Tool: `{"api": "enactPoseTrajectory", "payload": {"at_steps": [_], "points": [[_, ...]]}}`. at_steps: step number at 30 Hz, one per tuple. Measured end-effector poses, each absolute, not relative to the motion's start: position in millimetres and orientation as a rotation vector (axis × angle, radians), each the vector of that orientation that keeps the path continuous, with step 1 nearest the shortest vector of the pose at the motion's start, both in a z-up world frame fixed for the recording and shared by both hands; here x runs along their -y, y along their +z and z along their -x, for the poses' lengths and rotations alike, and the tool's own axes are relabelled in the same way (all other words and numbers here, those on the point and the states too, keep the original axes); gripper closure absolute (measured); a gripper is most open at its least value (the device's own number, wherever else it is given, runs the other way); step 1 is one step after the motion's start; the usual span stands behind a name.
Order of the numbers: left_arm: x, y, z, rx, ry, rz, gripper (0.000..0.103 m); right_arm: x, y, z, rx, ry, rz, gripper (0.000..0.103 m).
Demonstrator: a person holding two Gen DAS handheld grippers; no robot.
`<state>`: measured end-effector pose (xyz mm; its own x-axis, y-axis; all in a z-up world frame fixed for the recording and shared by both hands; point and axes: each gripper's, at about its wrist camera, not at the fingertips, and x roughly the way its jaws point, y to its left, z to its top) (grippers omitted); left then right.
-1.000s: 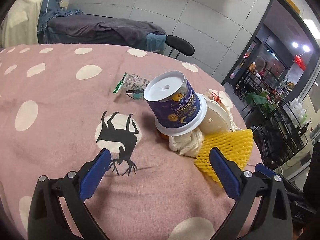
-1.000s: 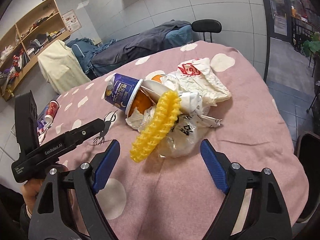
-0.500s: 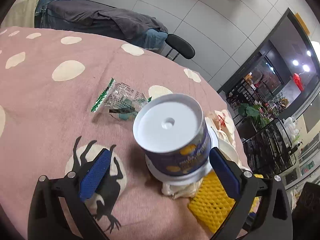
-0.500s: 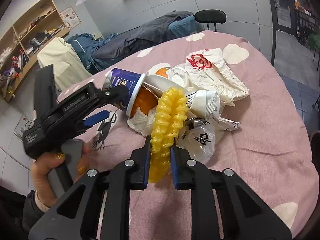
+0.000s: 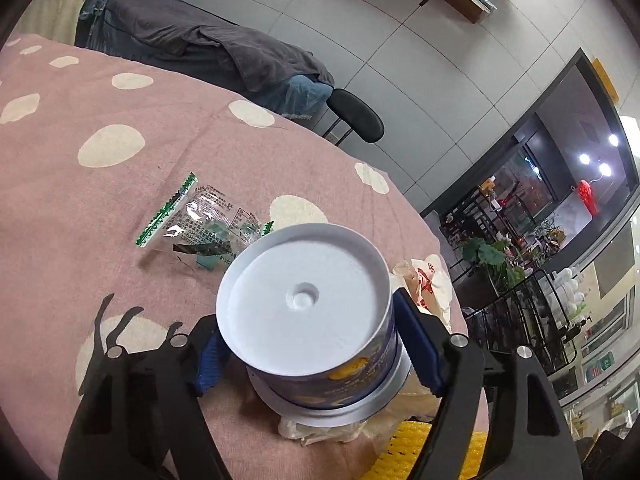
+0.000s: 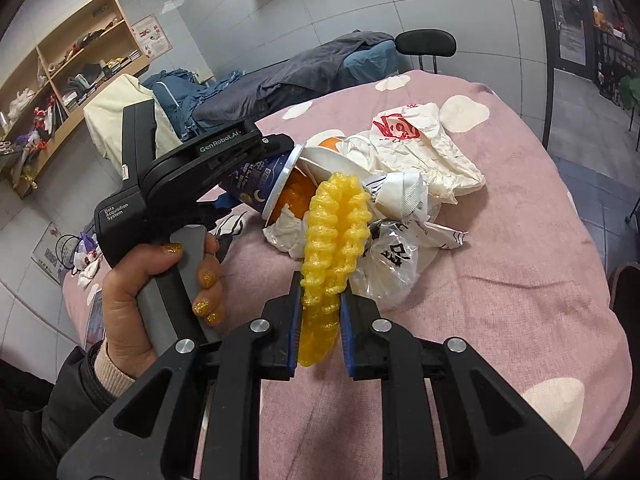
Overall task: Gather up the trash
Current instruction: 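Carry the yellow net and yogurt cup with both tools to the bin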
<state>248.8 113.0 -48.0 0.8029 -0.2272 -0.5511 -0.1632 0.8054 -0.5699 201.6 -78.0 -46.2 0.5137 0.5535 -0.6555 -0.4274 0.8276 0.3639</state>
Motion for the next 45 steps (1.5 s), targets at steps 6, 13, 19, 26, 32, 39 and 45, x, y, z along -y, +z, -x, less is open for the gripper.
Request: {"api": "enactPoseTrajectory", "payload": {"at_steps": [6,13,19,26,32,39,45], "points": [[-116.1,-28.6,-214.8,-0.574,-0.014,0.650,0.031,80.7,-44.2,-196.1,-0.830,0.607,-0.151,0.085],[-110.5,-1.7,-164.5,-0.496,0.005,0.640,0.031,88.3,-36.0,-178.8,-0.788,0.620,-0.128,0.085],[-84.9,13.8,-139.5,-0.485,-0.054,0.597,0.031,111.0,-30.2,-156.9,-0.755,0.595,-0.123,0.085],[-39.5,21.1,-123.8,-0.480,-0.171,0.545,0.031,164.8,-24.1,-133.3,-0.721,0.507,-0.173,0.085],[6.0,22.8,-124.3,-0.497,-0.281,0.491,0.031,226.3,-25.0,-123.9,-0.709,0.375,-0.257,0.085],[56.5,18.5,-135.3,-0.533,-0.392,0.422,0.031,289.9,-35.9,-124.2,-0.702,0.196,-0.306,0.086],[90.5,20.5,-147.5,-0.555,-0.468,0.381,0.031,349.5,-73.5,-140.4,-0.750,0.007,-0.337,0.085]]}}
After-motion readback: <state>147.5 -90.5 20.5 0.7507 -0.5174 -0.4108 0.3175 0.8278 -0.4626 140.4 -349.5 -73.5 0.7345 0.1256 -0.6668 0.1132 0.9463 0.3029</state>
